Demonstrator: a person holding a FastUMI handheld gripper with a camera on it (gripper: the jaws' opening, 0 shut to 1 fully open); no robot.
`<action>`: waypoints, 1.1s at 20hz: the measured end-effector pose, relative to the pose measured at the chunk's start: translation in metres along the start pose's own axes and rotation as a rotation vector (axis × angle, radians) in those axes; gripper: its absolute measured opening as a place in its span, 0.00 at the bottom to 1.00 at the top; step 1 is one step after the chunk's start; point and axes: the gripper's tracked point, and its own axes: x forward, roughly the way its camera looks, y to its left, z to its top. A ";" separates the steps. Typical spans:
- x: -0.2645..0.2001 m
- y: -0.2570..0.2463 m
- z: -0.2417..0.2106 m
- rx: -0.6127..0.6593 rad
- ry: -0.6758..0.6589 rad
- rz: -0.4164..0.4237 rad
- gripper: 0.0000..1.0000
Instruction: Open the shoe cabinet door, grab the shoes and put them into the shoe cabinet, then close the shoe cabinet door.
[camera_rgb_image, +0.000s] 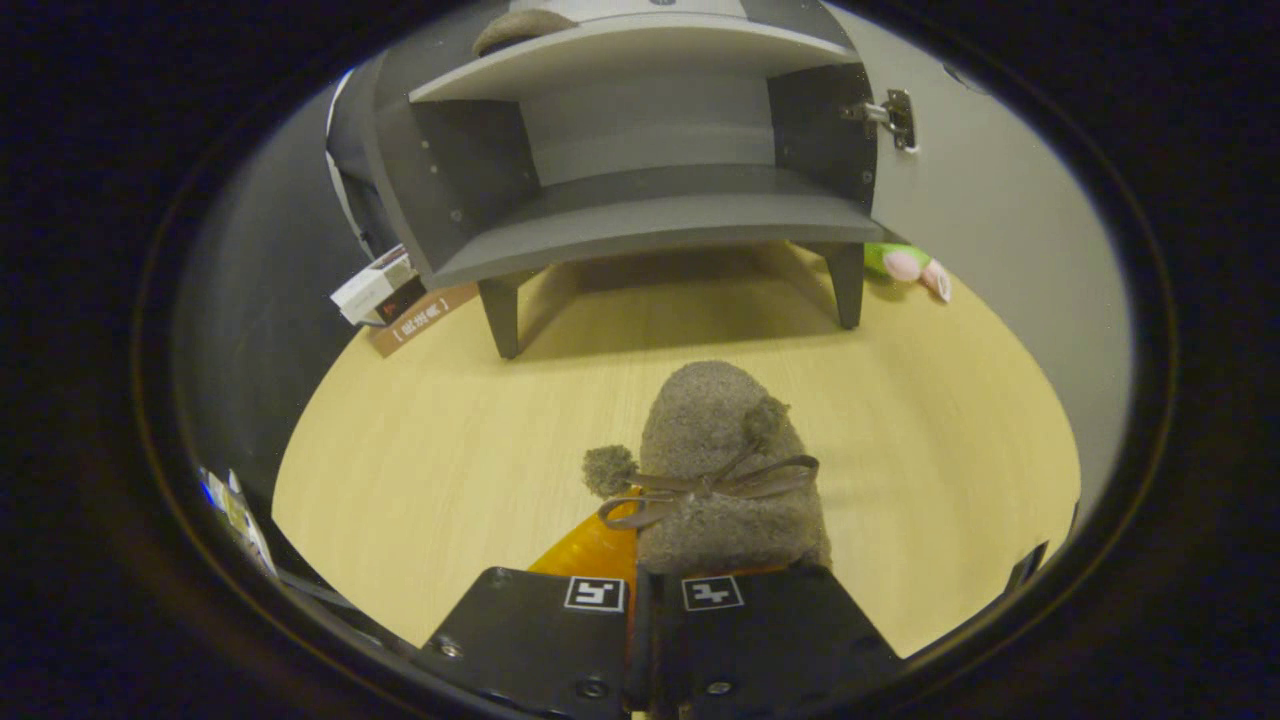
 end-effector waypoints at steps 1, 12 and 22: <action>-0.013 0.002 0.013 -0.015 -0.033 0.004 0.08; -0.157 0.040 0.216 -0.117 -0.430 0.049 0.08; -0.136 0.046 0.396 -0.134 -0.604 -0.015 0.08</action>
